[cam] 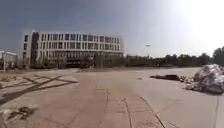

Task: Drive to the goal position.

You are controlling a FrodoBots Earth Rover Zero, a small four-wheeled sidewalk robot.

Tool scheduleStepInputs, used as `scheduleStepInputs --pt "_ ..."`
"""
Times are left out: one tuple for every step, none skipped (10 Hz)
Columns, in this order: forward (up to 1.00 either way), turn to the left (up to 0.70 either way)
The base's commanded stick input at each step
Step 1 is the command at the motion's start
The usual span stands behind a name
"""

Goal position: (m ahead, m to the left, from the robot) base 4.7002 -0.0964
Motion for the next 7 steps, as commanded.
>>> scheduleStepInputs --pt "0.70 -0.02" --pt "0.70 -0.02" --pt "0.70 -0.02" --pt "0.70 -0.02" --pt "0.70 -0.02" --pt "0.70 -0.02" --pt "0.70 -0.02"
